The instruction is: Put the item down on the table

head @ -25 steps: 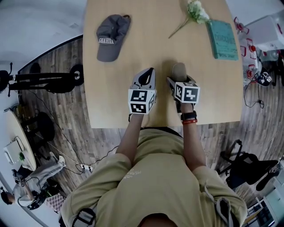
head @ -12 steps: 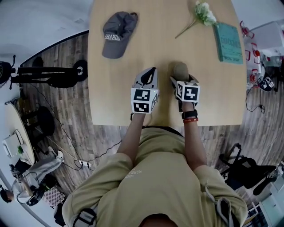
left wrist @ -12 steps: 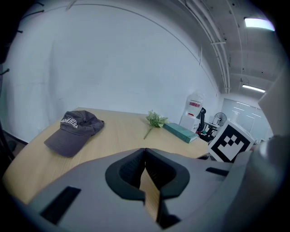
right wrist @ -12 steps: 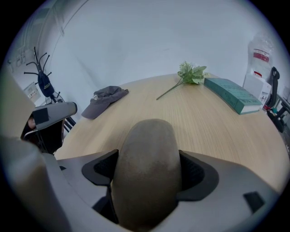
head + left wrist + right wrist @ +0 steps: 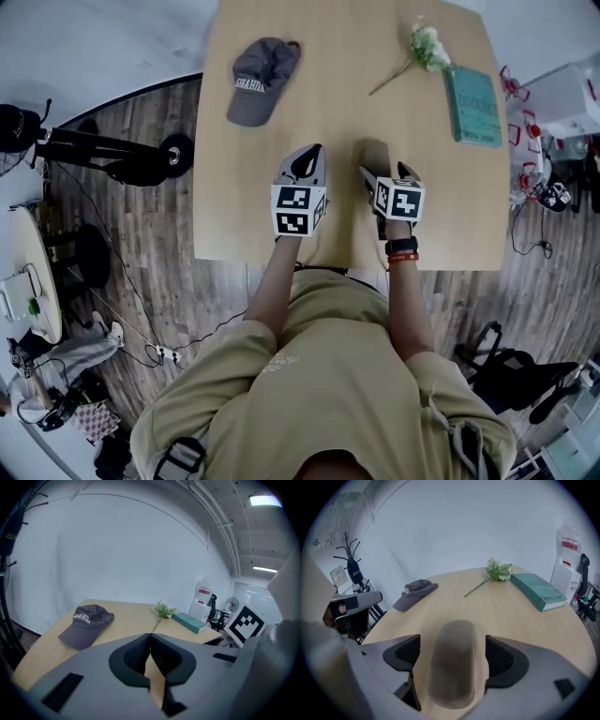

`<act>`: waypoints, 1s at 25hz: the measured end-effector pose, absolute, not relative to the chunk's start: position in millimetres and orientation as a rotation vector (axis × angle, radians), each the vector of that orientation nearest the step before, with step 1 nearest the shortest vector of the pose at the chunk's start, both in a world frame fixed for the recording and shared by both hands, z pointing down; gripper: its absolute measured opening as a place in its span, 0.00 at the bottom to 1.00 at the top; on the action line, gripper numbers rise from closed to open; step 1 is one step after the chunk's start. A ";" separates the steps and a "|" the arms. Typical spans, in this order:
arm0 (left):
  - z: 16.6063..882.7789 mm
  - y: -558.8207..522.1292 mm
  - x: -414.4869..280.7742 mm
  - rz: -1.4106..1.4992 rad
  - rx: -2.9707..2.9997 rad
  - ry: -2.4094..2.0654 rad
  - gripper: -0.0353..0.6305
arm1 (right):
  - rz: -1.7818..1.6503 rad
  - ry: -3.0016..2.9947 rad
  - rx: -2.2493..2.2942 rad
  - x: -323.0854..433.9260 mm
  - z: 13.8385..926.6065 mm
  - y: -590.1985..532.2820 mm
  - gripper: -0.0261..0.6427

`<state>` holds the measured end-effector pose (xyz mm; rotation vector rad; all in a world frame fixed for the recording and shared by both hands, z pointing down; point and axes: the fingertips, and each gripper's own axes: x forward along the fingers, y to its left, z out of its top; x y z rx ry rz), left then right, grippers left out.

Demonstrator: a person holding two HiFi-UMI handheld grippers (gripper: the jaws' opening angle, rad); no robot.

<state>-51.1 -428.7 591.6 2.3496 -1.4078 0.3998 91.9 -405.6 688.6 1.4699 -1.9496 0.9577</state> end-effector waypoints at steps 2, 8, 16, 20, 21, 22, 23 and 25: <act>578.8 -422.4 -50.9 0.378 2.360 -1.415 0.09 | 0.936 -1.978 1.488 96.5 671.2 -401.4 0.70; 546.8 -393.7 -41.3 0.320 2.410 -1.420 0.09 | 0.867 -2.051 1.540 110.2 622.7 -380.8 0.67; 512.6 -359.3 -32.0 0.304 2.455 -1.458 0.09 | 0.818 -2.129 1.607 127.2 578.0 -347.0 0.59; 496.8 -340.9 -27.8 0.287 2.480 -1.474 0.09 | 0.739 -2.169 1.680 132.8 550.9 -331.2 0.53; 493.6 -336.2 -25.7 0.284 2.485 -1.476 0.09 | 0.719 -2.180 1.698 134.5 543.6 -327.3 0.51; 490.3 -331.9 -23.4 0.282 2.491 -1.477 0.09 | 0.701 -2.192 1.713 136.3 536.5 -323.7 0.50; 486.5 -328.3 -20.9 0.280 2.499 -1.480 0.09 | 0.684 -2.203 1.725 138.1 529.7 -320.5 0.49; 477.8 -322.4 -15.5 0.274 2.516 -1.490 0.09 | 0.659 -2.221 1.748 142.8 517.9 -314.4 0.45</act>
